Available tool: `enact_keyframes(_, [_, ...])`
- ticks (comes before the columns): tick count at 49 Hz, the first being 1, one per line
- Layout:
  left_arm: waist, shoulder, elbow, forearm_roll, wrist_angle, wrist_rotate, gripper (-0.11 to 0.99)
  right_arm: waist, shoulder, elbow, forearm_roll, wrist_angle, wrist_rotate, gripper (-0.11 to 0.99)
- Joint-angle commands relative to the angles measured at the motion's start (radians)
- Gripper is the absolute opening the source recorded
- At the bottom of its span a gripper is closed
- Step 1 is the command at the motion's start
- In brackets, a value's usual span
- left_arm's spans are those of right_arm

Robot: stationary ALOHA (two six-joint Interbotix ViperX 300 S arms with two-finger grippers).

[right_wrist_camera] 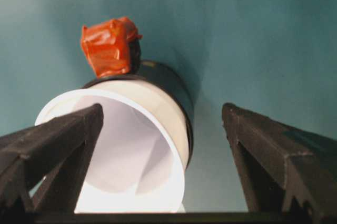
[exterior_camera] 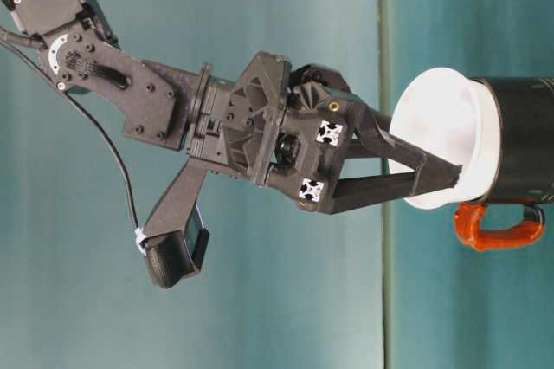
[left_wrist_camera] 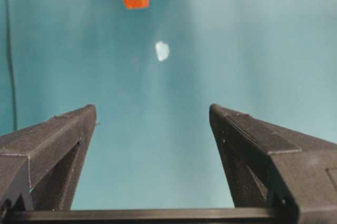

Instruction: Put the paper cup into the moved red handle cup holder.

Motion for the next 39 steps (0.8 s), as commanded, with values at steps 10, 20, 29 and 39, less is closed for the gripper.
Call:
enact_keyframes(10, [-0.002,-0.005,-0.011,0.003,-0.008,-0.003,0.91,0.002,-0.081,0.012,-0.032,0.000,-0.017,0.92])
enact_keyframes(20, [-0.002,-0.009,-0.006,0.002,-0.008,-0.003,0.91,0.003,-0.199,0.052,-0.043,-0.009,-0.040,0.92])
enact_keyframes(29, [-0.002,-0.011,-0.006,0.003,-0.008,0.002,0.91,0.003,-0.302,0.077,-0.043,-0.029,-0.054,0.92])
enact_keyframes(39, [-0.002,-0.014,-0.005,0.003,-0.008,0.000,0.91,0.008,-0.380,0.149,-0.043,-0.115,-0.104,0.92])
